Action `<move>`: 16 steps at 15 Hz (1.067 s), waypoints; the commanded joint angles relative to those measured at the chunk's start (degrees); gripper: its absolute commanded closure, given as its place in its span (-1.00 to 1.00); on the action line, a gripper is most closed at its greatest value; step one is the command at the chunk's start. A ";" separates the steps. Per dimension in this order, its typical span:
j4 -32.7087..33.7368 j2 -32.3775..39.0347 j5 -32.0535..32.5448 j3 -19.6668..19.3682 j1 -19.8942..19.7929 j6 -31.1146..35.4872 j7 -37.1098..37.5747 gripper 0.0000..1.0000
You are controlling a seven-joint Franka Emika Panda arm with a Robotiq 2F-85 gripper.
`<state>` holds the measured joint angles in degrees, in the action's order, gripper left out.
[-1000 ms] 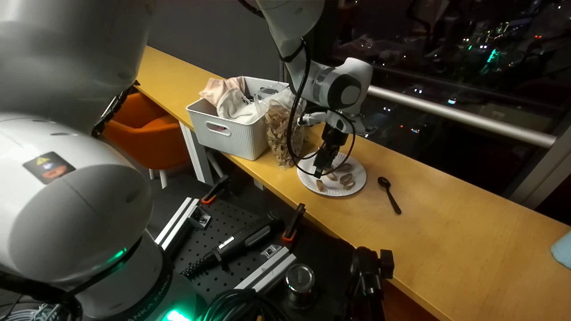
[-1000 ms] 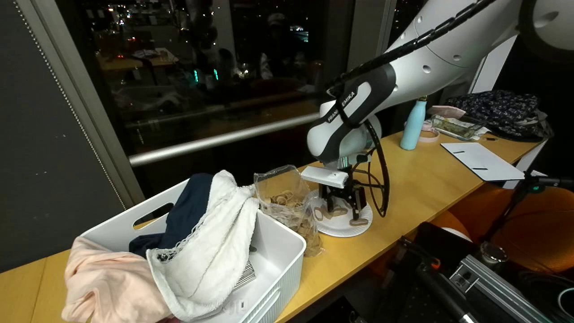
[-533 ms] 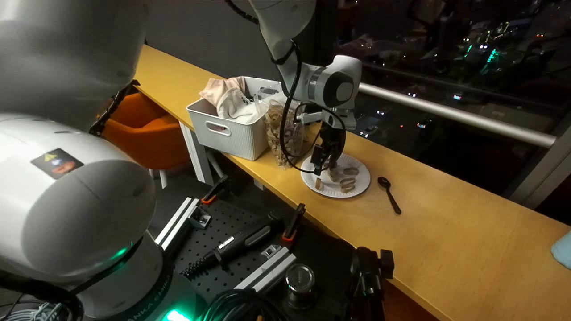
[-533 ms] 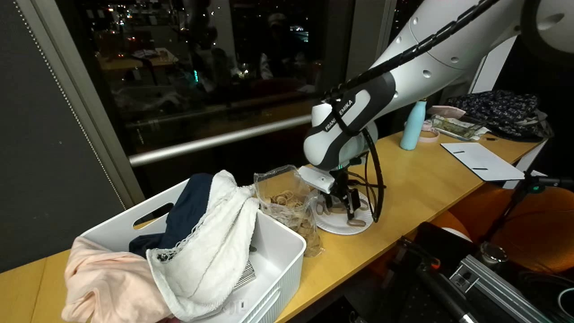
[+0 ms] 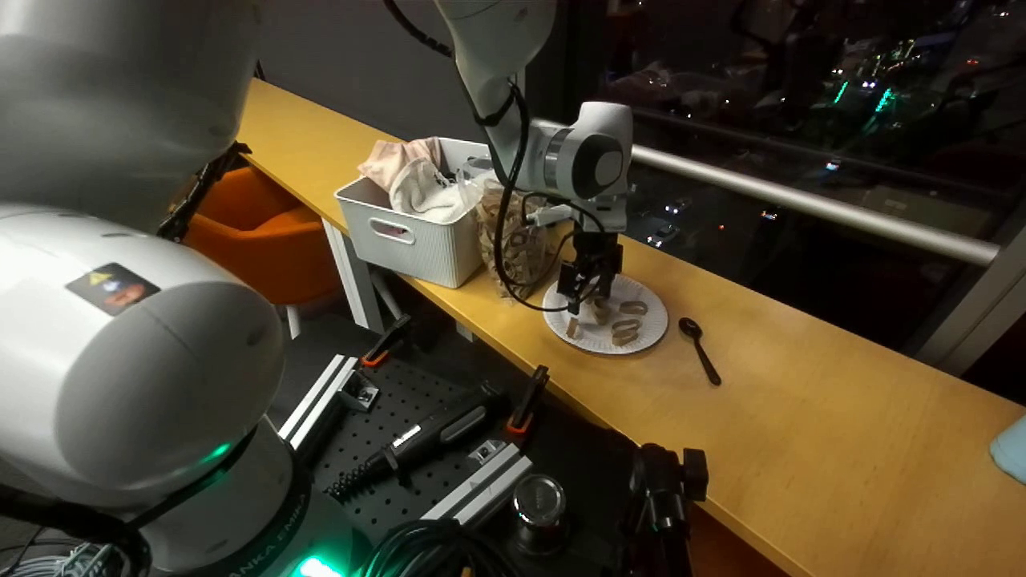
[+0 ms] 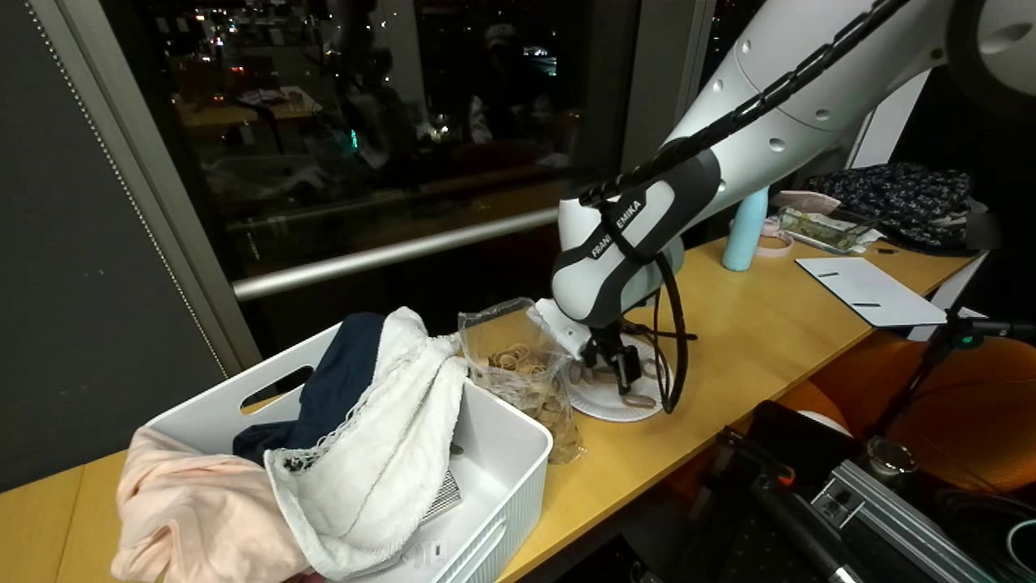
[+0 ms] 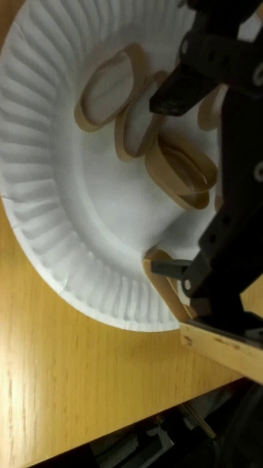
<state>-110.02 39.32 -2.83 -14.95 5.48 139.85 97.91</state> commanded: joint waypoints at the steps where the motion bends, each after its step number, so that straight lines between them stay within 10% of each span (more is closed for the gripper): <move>1: -3.03 -1.58 1.91 -1.46 0.98 4.03 4.21 -1.00; 8: -6.79 -2.63 1.72 -2.56 1.16 8.24 8.49 -1.00; 16: -8.75 -4.24 1.65 -2.73 0.99 9.23 10.83 0.43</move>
<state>-116.13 37.60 -2.37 -16.77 5.57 147.54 106.57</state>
